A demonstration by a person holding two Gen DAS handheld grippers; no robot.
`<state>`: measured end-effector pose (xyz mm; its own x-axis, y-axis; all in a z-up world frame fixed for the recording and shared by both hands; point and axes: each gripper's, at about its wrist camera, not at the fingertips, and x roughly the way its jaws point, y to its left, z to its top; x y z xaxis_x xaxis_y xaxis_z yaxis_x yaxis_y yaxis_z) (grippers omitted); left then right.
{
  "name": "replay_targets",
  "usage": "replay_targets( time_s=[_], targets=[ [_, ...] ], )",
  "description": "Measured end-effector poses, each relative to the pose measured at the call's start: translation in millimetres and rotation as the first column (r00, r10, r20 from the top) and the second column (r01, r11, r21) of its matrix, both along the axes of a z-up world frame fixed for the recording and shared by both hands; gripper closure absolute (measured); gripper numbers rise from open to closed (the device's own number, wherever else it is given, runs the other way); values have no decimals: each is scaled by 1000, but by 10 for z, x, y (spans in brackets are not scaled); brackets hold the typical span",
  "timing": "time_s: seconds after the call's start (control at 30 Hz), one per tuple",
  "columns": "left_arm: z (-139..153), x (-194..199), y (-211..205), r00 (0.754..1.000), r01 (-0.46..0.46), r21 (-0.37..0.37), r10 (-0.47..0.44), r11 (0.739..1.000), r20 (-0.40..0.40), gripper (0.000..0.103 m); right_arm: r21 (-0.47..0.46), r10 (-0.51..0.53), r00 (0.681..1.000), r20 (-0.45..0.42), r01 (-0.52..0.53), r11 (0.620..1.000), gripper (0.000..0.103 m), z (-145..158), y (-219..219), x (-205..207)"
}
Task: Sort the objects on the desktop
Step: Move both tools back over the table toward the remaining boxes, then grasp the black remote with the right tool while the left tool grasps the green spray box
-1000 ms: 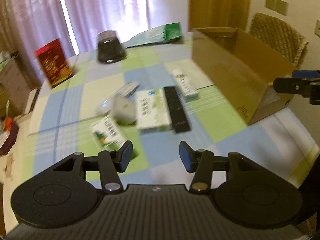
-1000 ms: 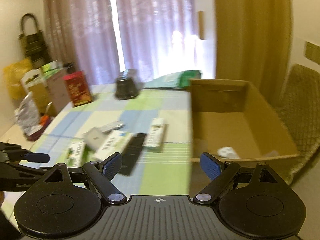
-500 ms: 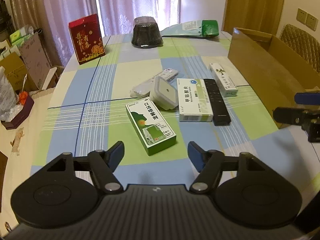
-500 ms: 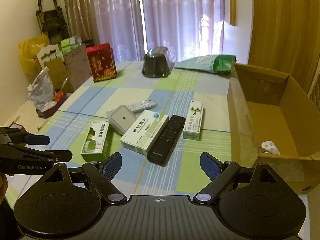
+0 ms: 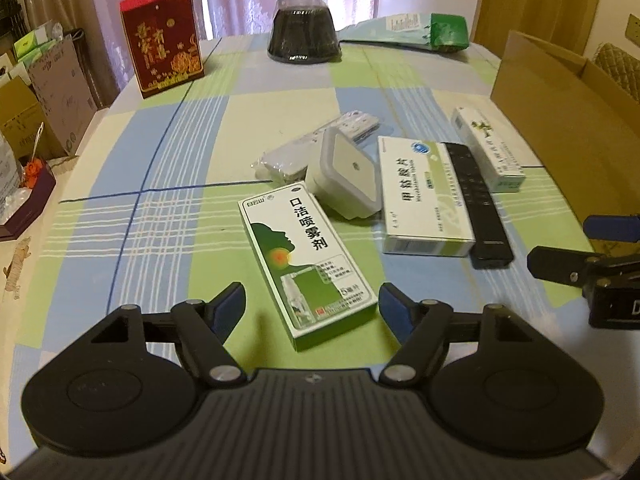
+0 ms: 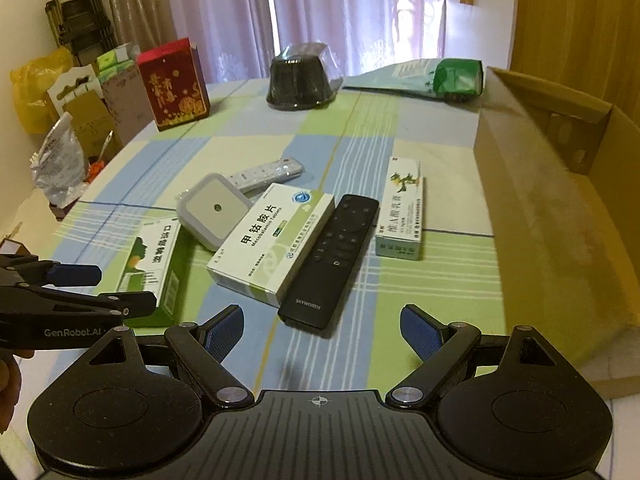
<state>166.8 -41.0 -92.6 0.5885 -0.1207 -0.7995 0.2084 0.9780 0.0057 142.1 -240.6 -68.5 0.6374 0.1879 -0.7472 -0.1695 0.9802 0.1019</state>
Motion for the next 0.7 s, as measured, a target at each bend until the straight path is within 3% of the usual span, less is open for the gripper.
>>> replay_targets(
  time_s=[0.27, 0.33, 0.43, 0.47, 0.53, 0.6, 0.7],
  targets=[
    [-107, 198, 11, 1000, -12, -24, 12, 1000, 0, 34, -56, -3, 999, -33, 1, 998, 15, -318, 115, 201],
    [-112, 211, 20, 1000, -4, -22, 4, 1000, 0, 42, -70, -4, 1000, -30, 2, 998, 15, -380, 134, 240],
    [-116, 227, 35, 1000, 9, -18, -9, 1000, 0, 44, -68, -16, 1000, -25, 14, 998, 16, -436, 136, 302],
    [-117, 232, 40, 1000, 13, -16, -13, 1000, 0, 45, -68, -18, 1000, -23, 16, 998, 20, -443, 139, 319],
    [-115, 232, 48, 1000, 18, -14, -18, 1000, 0, 46, -70, -11, 1000, -26, 9, 998, 43, -461, 145, 352],
    [-108, 209, 52, 1000, 23, -7, -23, 1000, -2, 48, -77, -4, 999, -33, 1, 997, 56, -474, 146, 361],
    [-99, 141, 55, 999, 32, 0, -32, 999, -5, 48, -79, -9, 999, -46, 5, 997, 62, -449, 84, 300]
  ],
)
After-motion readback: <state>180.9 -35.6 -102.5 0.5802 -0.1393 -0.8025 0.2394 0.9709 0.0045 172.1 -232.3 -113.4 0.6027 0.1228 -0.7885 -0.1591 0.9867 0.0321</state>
